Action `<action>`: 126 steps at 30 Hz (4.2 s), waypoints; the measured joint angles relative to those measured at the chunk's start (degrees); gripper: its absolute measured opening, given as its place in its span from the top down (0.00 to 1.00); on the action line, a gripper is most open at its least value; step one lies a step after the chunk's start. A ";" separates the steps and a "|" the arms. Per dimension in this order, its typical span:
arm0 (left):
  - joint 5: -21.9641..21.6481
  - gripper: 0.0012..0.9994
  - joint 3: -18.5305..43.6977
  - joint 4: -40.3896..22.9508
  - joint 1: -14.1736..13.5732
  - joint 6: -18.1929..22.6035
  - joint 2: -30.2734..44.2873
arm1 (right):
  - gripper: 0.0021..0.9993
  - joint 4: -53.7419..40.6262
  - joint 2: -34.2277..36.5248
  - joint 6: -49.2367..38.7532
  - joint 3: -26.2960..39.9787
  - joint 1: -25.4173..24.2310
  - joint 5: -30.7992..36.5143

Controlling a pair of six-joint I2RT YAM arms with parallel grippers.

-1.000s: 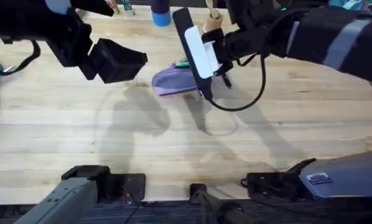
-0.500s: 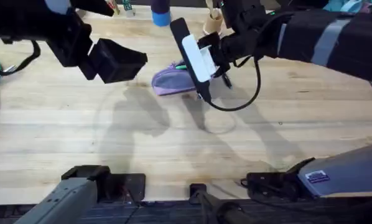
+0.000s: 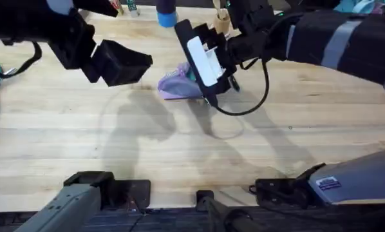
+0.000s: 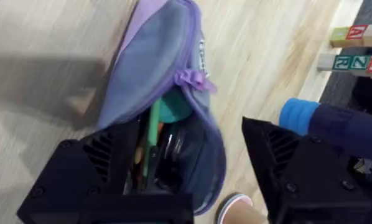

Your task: Unzip the bag, pick up the pens from the table one at a time and place them inside, then zip the bag closed.

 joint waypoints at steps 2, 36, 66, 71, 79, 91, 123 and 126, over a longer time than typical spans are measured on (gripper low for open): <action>0.00 0.01 0.00 0.00 0.00 0.00 0.01 | 0.00 0.08 0.00 0.02 0.00 0.00 -0.11; 0.00 0.01 0.00 0.00 0.00 0.00 0.01 | 0.00 -10.51 -16.78 37.27 0.00 -7.10 0.67; 0.00 0.01 0.00 0.00 0.00 0.00 -0.01 | 0.00 -20.95 -29.88 82.12 0.00 -7.63 18.00; 0.00 0.01 0.00 -0.02 0.00 0.00 0.00 | 0.00 -20.97 -29.88 82.60 0.00 -7.63 18.25; 0.00 0.01 0.00 -0.02 0.00 0.00 0.01 | 0.00 -20.90 -28.38 82.67 0.00 -7.84 18.68; 0.00 0.01 0.00 -0.02 0.00 0.00 0.01 | 0.00 -20.14 -17.72 83.93 -0.03 -10.96 18.70; 0.00 0.00 0.00 -0.22 0.00 0.00 0.01 | 0.12 -12.77 4.87 82.36 -0.55 -11.21 17.88; 0.00 0.01 0.00 -0.22 0.00 0.00 0.01 | 0.13 -12.55 4.92 82.34 -0.55 -11.21 18.03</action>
